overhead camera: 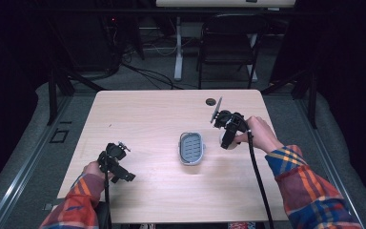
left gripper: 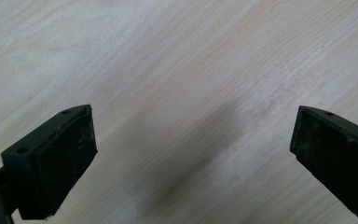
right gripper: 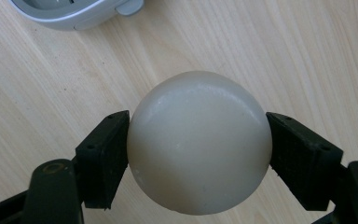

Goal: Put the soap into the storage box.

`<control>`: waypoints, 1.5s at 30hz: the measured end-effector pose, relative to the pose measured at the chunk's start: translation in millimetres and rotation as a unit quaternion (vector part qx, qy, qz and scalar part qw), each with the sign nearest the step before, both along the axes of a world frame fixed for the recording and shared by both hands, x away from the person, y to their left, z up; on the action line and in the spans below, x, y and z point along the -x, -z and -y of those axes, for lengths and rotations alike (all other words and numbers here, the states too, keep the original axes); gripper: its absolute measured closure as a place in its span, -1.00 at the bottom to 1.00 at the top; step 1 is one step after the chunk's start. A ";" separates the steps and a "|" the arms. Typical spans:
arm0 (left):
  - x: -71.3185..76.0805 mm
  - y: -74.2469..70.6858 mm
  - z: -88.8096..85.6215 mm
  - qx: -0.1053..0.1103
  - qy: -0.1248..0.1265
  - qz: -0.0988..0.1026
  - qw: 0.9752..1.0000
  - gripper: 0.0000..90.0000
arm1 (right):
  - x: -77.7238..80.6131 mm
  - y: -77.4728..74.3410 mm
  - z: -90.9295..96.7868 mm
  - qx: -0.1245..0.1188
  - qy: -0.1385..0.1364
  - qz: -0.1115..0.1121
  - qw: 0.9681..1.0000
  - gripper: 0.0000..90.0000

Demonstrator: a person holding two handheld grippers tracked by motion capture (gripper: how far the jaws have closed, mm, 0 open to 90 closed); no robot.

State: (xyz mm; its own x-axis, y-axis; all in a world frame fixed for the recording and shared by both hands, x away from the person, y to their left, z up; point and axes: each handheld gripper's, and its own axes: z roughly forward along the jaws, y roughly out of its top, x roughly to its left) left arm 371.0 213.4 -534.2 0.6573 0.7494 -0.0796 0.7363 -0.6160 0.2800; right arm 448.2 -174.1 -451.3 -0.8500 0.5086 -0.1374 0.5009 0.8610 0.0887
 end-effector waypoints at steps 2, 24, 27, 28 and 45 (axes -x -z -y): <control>0.0 0.0 0.0 0.001 0.002 0.000 1.000 -0.99 | -0.7 -1.3 -2.8 0.003 -0.001 -0.001 1.000 -0.46; 0.5 -1.3 0.3 0.000 0.004 0.006 1.000 -0.99 | -5.5 -10.5 -26.9 0.003 -0.023 0.002 1.000 -0.46; 0.5 -1.3 0.3 0.000 0.004 0.006 1.000 -0.99 | -5.7 -10.8 -28.9 0.003 -0.021 0.002 1.000 -0.46; 0.4 -1.2 0.2 0.001 0.004 0.005 1.000 -0.99 | -6.3 -10.6 -30.5 0.004 -0.023 0.001 1.000 -0.46; 0.5 -1.3 0.5 0.001 0.004 0.006 1.000 -0.99 | -9.4 -15.7 -50.7 0.007 -0.040 0.003 0.999 -0.46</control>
State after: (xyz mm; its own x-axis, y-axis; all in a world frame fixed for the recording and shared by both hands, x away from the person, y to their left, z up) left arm 370.5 213.0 -532.9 0.6636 0.7444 -0.0740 0.7285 -0.6206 0.2901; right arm 457.7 -123.4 -435.6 -0.8866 0.4376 -0.1495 0.4304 0.8991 0.0791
